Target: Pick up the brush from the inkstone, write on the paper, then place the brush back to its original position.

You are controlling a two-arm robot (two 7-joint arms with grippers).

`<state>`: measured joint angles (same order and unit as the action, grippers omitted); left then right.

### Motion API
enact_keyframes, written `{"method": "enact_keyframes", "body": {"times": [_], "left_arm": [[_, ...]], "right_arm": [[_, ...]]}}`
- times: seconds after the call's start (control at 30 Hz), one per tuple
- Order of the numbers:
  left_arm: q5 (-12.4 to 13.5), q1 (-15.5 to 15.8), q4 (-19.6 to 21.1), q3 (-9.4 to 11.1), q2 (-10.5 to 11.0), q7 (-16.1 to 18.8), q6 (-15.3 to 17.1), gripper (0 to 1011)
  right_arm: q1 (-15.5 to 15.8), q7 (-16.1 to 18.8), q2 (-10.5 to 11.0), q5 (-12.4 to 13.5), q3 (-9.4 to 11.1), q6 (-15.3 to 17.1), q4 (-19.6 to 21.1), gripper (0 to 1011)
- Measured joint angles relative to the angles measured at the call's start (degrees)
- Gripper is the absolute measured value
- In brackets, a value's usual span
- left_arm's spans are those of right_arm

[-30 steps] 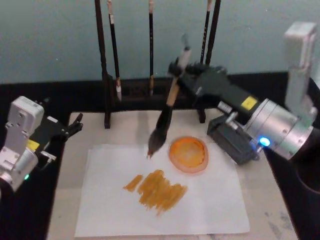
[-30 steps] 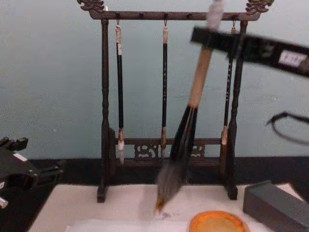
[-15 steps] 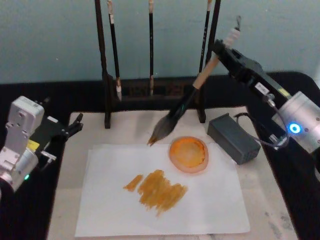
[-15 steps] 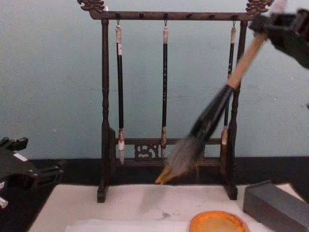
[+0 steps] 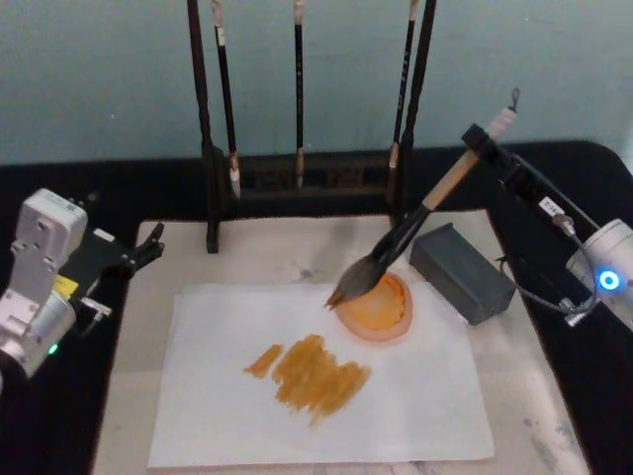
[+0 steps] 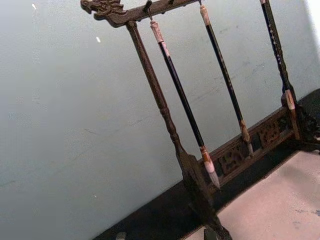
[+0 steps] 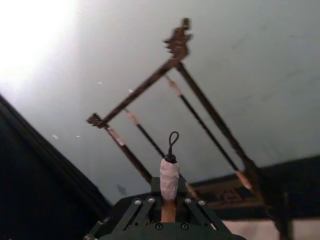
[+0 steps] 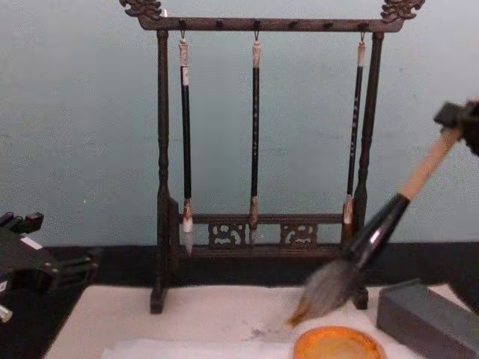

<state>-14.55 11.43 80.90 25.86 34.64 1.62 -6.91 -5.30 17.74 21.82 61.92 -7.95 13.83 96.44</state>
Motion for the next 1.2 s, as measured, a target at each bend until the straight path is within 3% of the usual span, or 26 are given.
{"method": "enact_keyframes", "body": {"times": [0.5, 0.83, 1.2], "left_arm": [[0.0, 0.0, 0.0, 0.0, 0.0, 0.0, 0.0, 1010], [0.0, 0.0, 0.0, 0.0, 0.0, 0.0, 0.0, 1010], [0.0, 0.0, 0.0, 0.0, 0.0, 0.0, 0.0, 1010]], "right_arm": [[-1.69, 0.82, -0.73, 7.09, 0.25, 0.62, -8.52, 155], [-4.29, 0.67, -0.92, 10.09, -0.98, 1.63, -14.38, 155], [-6.29, -0.08, 0.31, 10.99, -2.39, 1.66, -18.72, 155]]}}
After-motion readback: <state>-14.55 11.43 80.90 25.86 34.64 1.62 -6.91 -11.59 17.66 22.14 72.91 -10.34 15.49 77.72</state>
